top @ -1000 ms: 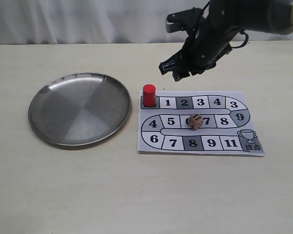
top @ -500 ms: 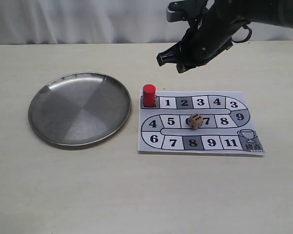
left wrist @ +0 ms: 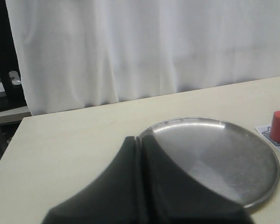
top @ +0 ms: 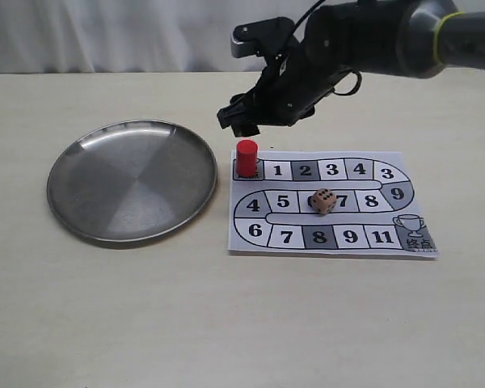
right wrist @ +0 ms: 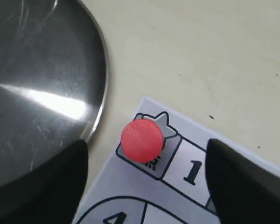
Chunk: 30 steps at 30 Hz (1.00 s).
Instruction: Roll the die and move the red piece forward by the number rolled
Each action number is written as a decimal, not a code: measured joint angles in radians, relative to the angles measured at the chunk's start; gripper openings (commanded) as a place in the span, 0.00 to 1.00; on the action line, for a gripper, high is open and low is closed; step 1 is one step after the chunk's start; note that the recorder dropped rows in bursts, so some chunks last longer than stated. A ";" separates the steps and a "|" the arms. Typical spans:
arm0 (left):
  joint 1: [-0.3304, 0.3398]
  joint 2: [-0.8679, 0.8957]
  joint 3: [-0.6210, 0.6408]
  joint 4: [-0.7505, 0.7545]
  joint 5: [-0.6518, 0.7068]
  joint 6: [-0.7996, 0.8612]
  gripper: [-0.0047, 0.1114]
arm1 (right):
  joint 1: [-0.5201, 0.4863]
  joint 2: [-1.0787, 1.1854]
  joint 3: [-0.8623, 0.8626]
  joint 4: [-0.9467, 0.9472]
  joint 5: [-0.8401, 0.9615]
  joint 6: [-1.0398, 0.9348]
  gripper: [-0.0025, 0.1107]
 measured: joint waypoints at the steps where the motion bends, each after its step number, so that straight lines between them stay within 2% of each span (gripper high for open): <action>1: 0.000 0.000 0.000 0.000 0.000 0.000 0.04 | 0.000 0.012 0.000 0.000 -0.013 0.000 0.68; 7: 0.000 0.000 0.000 0.000 0.000 0.000 0.04 | 0.000 0.095 0.000 0.000 -0.115 -0.072 0.68; 10: 0.000 0.000 0.000 0.000 0.000 0.000 0.04 | 0.000 0.144 -0.002 0.000 -0.187 -0.091 0.62; 12: 0.000 0.000 0.000 0.000 0.000 0.000 0.04 | 0.000 0.177 -0.002 0.004 -0.205 -0.098 0.46; 16: 0.000 0.000 0.000 0.000 0.000 0.000 0.04 | 0.000 0.192 -0.002 0.010 -0.206 -0.101 0.07; 22: 0.000 0.000 0.000 0.000 0.000 0.000 0.04 | 0.000 0.181 -0.002 0.023 -0.209 -0.101 0.06; 27: 0.000 0.000 0.000 0.000 0.000 0.000 0.04 | -0.007 0.052 -0.002 0.023 -0.209 -0.101 0.06; 30: 0.000 0.000 0.000 0.000 0.000 0.000 0.04 | -0.056 -0.058 -0.008 0.026 -0.205 -0.101 0.06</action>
